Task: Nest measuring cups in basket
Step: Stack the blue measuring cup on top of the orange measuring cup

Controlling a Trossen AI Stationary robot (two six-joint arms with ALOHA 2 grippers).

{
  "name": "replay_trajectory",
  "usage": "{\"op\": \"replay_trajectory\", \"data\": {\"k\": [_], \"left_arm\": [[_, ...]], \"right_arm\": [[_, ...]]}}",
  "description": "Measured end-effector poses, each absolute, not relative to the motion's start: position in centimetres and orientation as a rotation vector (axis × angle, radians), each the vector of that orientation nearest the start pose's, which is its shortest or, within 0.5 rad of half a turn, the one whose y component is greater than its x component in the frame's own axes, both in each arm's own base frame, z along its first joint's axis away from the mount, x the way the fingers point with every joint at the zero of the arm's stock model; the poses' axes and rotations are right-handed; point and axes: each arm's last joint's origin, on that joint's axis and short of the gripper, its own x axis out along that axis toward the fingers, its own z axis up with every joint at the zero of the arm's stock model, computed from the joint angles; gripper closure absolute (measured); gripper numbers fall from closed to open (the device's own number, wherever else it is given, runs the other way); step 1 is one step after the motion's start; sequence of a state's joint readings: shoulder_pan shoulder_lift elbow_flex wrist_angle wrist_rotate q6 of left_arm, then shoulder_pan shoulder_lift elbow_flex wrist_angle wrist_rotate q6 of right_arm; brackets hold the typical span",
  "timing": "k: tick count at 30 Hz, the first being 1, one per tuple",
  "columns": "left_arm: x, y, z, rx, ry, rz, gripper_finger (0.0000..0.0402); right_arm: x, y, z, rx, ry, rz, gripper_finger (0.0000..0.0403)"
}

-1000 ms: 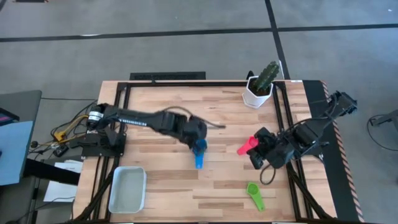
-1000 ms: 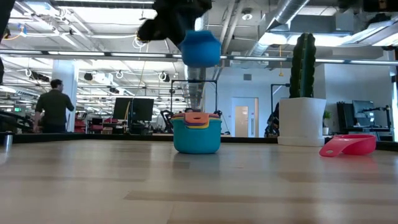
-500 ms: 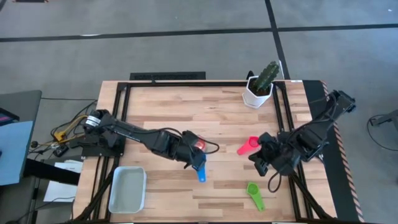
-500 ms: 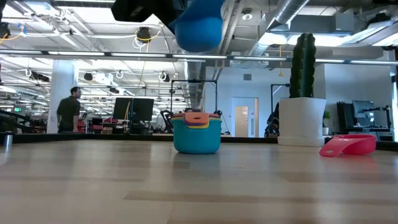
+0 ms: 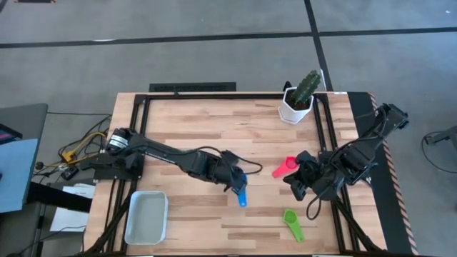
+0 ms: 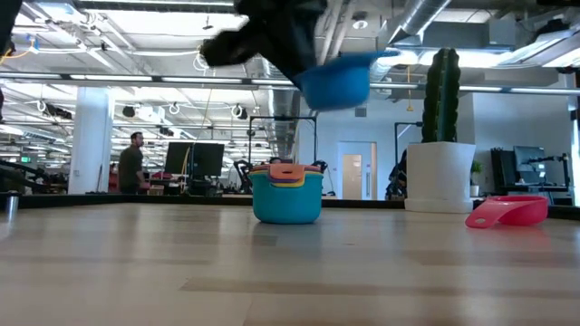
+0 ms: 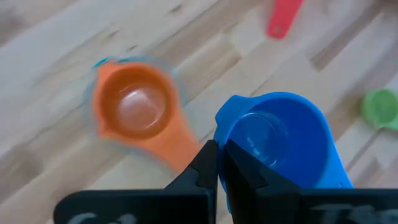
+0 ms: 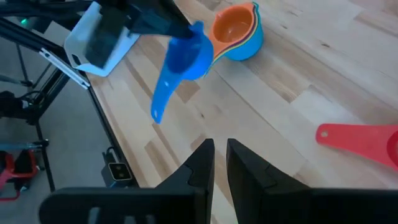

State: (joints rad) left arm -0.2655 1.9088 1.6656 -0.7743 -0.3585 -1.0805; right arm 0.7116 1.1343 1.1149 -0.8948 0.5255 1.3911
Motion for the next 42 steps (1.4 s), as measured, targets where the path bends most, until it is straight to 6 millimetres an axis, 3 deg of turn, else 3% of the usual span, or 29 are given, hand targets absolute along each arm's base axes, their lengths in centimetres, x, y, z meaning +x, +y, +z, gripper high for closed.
{"op": "replay_trajectory", "data": {"k": [4,15,22,27,36,42], "left_arm": [[40.1,-8.9,26.0,-0.654,0.881,0.567,0.0401],[39.8,-5.0,25.8,-0.497,1.043,0.507,0.0401],[40.0,-2.3,25.7,-0.418,1.062,0.496,0.0401],[40.0,-0.9,24.5,-0.439,1.091,0.473,0.0401],[39.6,-0.4,23.0,-0.514,1.113,0.516,0.0401],[39.6,-0.3,23.0,-0.552,1.102,0.55,0.0401]], "right_arm": [[16.9,12.7,32.4,0.789,0.697,-0.354,0.0338],[17.1,12.3,32.3,0.793,0.697,-0.378,0.0338],[17.4,11.8,32.3,0.798,0.69,-0.4,0.0338],[17.4,11.8,32.3,0.801,0.689,-0.401,0.0338],[17.6,11.6,32.4,0.809,0.683,-0.414,0.0338],[17.9,11.1,32.4,0.816,0.673,-0.437,0.0338]]}}
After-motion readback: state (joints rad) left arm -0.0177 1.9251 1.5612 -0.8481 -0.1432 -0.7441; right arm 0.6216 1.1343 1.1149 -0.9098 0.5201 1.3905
